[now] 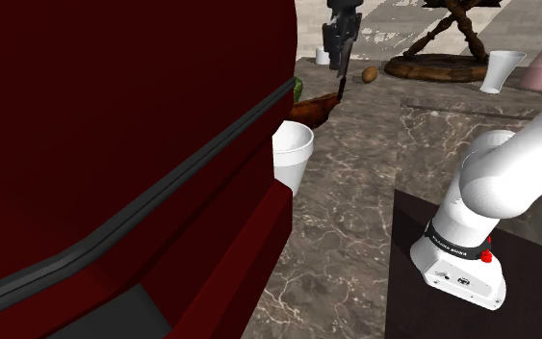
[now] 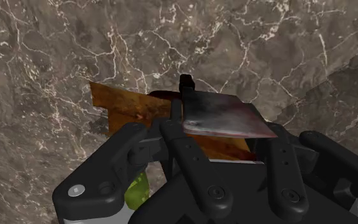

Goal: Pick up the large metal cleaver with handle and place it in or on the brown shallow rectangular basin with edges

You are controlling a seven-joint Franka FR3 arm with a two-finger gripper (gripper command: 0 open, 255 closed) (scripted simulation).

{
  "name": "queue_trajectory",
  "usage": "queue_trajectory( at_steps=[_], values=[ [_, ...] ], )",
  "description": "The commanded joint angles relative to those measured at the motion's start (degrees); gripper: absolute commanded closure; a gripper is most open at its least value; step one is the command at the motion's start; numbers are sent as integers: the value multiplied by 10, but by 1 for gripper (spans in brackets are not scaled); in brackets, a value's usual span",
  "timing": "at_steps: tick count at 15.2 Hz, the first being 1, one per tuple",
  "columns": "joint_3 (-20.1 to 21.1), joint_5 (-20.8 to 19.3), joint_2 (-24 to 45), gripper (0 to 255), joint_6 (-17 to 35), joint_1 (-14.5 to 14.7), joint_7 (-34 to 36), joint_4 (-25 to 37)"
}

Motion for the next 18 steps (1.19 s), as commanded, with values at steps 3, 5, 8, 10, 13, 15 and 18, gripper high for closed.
queue_trajectory(
  at_steps=[3,5,8,10,13,15,18],
  values=[
    [0,-5,92,255,9,-4,-1,83],
    [1,-7,138,255,9,-5,-1,129],
    [2,-10,192,255,13,-6,-1,179],
    [1,-10,186,255,30,-6,0,157],
    [1,-10,178,255,54,-6,1,125],
    [1,-9,174,255,70,-6,2,104],
    [0,-9,168,255,93,-5,3,75]
  ],
)
